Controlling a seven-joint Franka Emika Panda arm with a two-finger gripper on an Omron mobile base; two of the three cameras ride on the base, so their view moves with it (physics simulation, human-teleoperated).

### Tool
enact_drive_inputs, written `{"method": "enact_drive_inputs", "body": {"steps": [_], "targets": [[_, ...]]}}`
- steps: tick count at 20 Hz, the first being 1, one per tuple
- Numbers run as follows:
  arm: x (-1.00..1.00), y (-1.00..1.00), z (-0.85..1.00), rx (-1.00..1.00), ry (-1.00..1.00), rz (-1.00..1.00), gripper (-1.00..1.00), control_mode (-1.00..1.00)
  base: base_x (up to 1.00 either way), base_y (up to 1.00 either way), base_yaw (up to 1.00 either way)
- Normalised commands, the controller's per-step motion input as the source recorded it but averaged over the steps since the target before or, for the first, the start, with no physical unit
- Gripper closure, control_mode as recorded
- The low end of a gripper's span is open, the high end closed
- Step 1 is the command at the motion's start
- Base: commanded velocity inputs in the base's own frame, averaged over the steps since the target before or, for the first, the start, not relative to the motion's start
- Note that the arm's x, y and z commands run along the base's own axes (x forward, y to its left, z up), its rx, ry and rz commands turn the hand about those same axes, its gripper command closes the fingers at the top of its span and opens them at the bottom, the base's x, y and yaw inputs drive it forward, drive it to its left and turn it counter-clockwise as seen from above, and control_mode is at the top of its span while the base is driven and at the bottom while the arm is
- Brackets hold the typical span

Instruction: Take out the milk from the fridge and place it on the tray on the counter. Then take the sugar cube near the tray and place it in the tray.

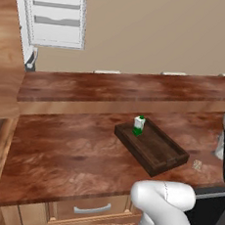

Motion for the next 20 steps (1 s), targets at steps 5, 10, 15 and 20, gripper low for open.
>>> {"method": "enact_drive_inputs", "body": {"steps": [5,10,15,20], "targets": [[-0.09,-0.01,0.0,-0.15,0.24,-0.04,-1.0,-1.0,0.0,0.0,0.0],[-0.07,-0.01,-0.01,-0.13,0.15,0.0,-1.0,-1.0,0.0,0.0,0.0],[-0.01,-0.01,-0.07,-0.08,0.05,0.0,-1.0,-1.0,0.0,0.0,0.0],[-0.05,-0.03,-0.28,-0.12,-0.05,0.0,-1.0,-1.0,0.0,0.0,0.0]]}}
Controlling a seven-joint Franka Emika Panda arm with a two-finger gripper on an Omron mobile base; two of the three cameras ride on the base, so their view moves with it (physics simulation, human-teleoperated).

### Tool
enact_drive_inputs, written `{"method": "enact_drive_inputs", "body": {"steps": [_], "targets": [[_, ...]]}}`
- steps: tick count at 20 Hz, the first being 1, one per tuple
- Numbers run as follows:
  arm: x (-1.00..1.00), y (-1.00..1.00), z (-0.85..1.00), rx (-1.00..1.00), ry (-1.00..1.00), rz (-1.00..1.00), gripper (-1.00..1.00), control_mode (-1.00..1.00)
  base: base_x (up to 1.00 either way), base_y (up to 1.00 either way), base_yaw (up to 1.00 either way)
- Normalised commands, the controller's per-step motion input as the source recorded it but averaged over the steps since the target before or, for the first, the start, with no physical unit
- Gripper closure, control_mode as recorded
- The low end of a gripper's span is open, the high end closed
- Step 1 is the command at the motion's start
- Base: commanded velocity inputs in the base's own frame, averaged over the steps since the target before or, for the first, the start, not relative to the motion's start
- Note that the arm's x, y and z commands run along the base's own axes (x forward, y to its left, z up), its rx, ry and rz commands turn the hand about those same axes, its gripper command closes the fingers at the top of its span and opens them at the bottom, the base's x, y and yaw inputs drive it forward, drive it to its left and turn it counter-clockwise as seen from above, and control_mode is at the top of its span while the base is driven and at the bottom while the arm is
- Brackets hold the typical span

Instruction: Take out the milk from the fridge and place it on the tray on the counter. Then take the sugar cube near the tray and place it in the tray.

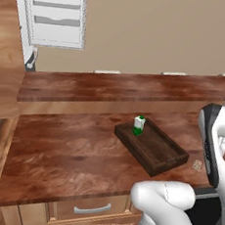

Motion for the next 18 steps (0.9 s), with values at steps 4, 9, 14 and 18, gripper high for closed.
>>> {"method": "enact_drive_inputs", "body": {"steps": [4,9,14,18], "targets": [[-0.01,-0.18,-0.22,-0.06,-0.01,0.0,-1.0,-1.0,0.0,0.0,0.0],[0.03,-0.09,-0.21,0.0,0.0,0.0,-1.0,-1.0,0.0,0.0,0.0],[0.13,-0.07,-0.25,0.05,0.0,0.0,-1.0,-1.0,0.0,0.0,0.0],[0.16,-0.15,-0.22,0.04,0.0,0.0,-1.0,-1.0,0.0,0.0,0.0]]}}
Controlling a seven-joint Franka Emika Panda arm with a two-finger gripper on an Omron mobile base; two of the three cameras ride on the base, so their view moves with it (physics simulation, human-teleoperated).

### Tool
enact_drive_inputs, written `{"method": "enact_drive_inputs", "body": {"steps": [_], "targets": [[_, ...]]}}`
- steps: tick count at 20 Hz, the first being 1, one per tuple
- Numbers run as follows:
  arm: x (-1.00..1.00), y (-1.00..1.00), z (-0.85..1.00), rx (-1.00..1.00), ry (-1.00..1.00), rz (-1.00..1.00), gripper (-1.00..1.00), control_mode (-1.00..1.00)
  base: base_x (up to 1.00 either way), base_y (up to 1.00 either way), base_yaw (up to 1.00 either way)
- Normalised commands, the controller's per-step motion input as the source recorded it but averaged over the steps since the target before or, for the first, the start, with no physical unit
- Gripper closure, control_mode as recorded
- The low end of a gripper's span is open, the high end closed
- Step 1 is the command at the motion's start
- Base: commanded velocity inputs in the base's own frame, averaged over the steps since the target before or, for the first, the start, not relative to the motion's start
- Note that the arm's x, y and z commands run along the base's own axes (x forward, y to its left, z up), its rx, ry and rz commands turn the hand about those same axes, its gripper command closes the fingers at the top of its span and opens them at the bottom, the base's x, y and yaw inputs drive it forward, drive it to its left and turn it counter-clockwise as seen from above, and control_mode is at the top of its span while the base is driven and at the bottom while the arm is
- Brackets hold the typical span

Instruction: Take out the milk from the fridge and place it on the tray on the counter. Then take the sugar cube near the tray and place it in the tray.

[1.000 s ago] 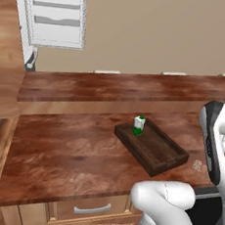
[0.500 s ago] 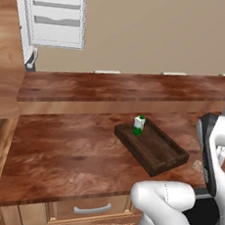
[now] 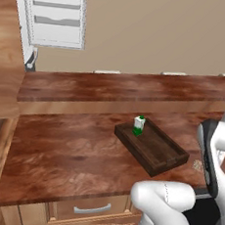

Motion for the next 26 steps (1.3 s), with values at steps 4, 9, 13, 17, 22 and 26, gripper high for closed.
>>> {"method": "enact_drive_inputs", "body": {"steps": [4,9,13,17,22,26], "targets": [[0.26,-0.16,-0.17,0.0,0.0,0.0,-1.0,-1.0,0.0,0.0,0.0],[0.31,-0.06,-0.17,0.0,0.0,-0.01,-1.0,-1.0,0.0,0.0,0.0],[0.31,-0.05,-0.25,0.0,0.0,-0.02,-1.0,-1.0,0.0,0.0,0.0],[0.31,-0.14,-0.34,0.0,0.0,-0.03,-1.0,-1.0,0.0,0.0,0.0],[0.26,-0.14,-0.41,0.0,0.01,-0.03,-1.0,-1.0,0.0,0.0,0.0],[0.24,-0.08,-0.37,0.0,0.0,-0.01,-1.0,-1.0,0.0,0.0,0.0]]}}
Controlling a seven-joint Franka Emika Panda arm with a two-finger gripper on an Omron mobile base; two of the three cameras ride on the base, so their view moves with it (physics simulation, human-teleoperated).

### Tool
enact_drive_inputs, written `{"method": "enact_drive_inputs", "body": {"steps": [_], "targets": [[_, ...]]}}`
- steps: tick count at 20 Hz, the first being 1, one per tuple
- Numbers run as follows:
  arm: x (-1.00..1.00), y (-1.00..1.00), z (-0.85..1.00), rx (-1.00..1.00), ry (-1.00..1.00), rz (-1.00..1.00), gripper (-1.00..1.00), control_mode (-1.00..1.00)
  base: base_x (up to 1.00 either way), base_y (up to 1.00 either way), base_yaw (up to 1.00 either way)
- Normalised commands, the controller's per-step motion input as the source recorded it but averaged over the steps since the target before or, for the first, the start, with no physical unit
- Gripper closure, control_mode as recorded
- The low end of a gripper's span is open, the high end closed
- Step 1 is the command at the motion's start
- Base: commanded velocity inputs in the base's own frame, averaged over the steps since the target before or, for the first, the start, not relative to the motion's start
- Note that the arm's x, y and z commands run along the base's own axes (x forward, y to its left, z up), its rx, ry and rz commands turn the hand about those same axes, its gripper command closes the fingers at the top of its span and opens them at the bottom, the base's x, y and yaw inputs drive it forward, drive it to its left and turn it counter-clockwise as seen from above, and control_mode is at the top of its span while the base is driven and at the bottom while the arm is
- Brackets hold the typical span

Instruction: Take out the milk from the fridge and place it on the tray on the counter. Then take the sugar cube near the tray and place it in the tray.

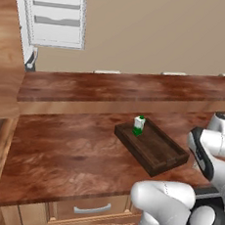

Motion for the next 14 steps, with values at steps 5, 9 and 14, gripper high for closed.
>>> {"method": "enact_drive_inputs", "body": {"steps": [5,9,14], "targets": [[0.13,-0.09,-0.34,0.01,0.0,0.0,-1.0,-1.0,0.0,0.0,0.0],[0.18,-0.16,-0.31,0.0,0.0,0.0,-1.0,-1.0,0.0,0.0,0.0],[0.28,-0.02,-0.16,0.0,0.0,0.0,-1.0,-1.0,0.0,0.0,0.0]]}}
